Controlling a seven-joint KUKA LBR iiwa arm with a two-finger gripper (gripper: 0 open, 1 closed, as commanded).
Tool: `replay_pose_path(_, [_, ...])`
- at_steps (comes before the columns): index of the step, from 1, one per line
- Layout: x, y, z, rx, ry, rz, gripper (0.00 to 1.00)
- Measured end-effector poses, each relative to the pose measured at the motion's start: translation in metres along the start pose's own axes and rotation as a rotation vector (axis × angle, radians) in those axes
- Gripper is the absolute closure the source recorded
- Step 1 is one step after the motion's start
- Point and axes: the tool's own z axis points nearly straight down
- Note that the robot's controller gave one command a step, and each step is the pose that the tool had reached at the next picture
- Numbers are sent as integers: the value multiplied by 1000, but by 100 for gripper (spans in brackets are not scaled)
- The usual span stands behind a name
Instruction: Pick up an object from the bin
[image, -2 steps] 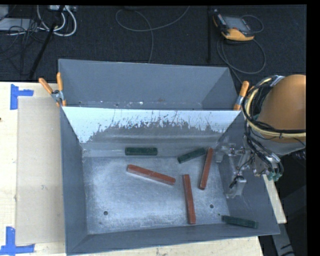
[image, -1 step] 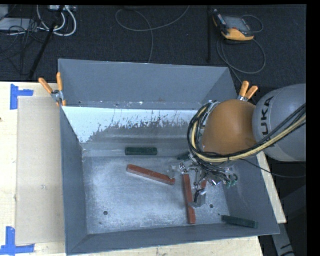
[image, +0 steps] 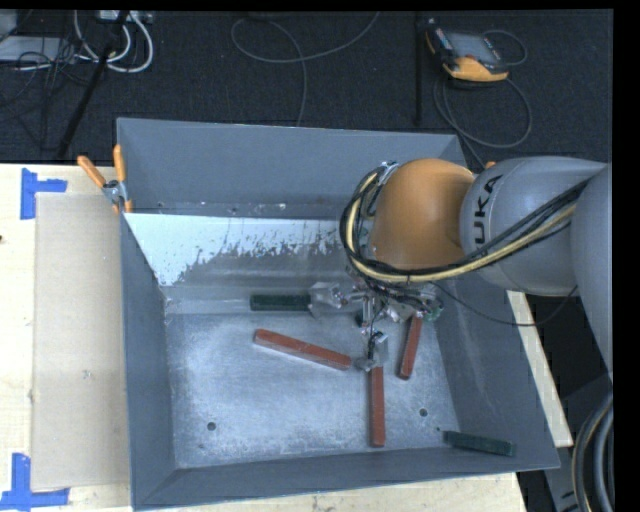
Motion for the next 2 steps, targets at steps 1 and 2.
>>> replay_pose_path(1, [0, 59, -4, -4, 3, 64, 0])
replay_pose_path(2, [-20, 71, 4, 0, 0, 59, 0])
